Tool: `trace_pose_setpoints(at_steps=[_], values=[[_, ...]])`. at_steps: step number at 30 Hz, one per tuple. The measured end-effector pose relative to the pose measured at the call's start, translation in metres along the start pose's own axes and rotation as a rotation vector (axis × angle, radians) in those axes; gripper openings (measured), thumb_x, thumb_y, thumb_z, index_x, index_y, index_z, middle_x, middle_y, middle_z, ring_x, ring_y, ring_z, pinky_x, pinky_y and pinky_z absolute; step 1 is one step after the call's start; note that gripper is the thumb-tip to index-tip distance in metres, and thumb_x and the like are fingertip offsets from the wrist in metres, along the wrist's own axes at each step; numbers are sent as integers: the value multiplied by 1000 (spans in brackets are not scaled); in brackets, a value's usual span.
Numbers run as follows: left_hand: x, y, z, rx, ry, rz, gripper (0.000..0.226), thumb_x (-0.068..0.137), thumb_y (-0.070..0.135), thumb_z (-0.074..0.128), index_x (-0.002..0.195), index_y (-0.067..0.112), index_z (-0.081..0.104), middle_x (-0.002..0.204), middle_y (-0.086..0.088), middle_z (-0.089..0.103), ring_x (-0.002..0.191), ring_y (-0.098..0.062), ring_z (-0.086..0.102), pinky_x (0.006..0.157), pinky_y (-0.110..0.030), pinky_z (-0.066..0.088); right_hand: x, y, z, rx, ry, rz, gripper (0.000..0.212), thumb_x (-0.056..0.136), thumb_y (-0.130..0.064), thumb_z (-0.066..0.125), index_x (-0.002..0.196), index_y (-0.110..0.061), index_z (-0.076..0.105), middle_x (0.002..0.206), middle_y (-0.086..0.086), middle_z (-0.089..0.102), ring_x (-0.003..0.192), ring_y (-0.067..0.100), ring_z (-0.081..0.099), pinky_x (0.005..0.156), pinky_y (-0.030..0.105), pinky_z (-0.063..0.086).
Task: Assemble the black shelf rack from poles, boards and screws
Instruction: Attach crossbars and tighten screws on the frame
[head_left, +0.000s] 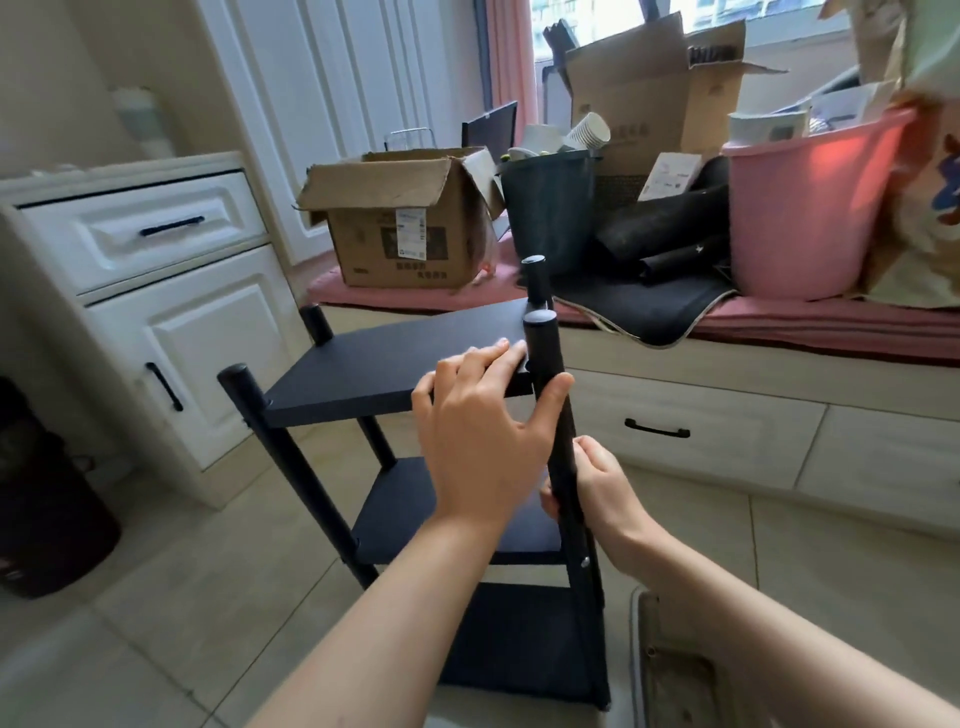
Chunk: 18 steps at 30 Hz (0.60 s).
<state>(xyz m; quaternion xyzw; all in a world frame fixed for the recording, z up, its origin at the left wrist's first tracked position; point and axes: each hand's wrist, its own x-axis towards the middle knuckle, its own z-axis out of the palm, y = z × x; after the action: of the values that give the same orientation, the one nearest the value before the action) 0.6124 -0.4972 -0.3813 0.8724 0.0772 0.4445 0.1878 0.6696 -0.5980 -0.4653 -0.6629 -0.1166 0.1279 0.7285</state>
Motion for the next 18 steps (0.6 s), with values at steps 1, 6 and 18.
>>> trace_pose_setpoints(at_steps=[1, 6, 18], values=[[3, -4, -5, 0, 11, -15, 54, 88, 63, 55, 120, 23, 72, 123, 9, 69, 121, -12, 56, 106, -31, 29, 1, -4, 6, -13, -10, -16, 23, 105, -17, 35, 88, -6, 45, 56, 10, 52, 48, 21, 48, 50, 32, 40], [14, -31, -36, -16, 43, -109, 56, 87, 64, 53, 121, 23, 72, 125, 10, 68, 124, -11, 53, 107, -29, 25, 8, -19, 39, -91, -69, -98, 28, 107, -18, 31, 92, 0, 46, 59, 14, 53, 47, 22, 49, 44, 28, 41], [25, -109, -103, -86, 125, -359, 52, 86, 68, 55, 118, 30, 72, 118, 18, 68, 117, -4, 50, 107, -31, 29, 21, -38, 135, -136, -218, -168, 26, 108, -18, 30, 93, 0, 41, 65, 15, 44, 39, 16, 44, 39, 28, 33]])
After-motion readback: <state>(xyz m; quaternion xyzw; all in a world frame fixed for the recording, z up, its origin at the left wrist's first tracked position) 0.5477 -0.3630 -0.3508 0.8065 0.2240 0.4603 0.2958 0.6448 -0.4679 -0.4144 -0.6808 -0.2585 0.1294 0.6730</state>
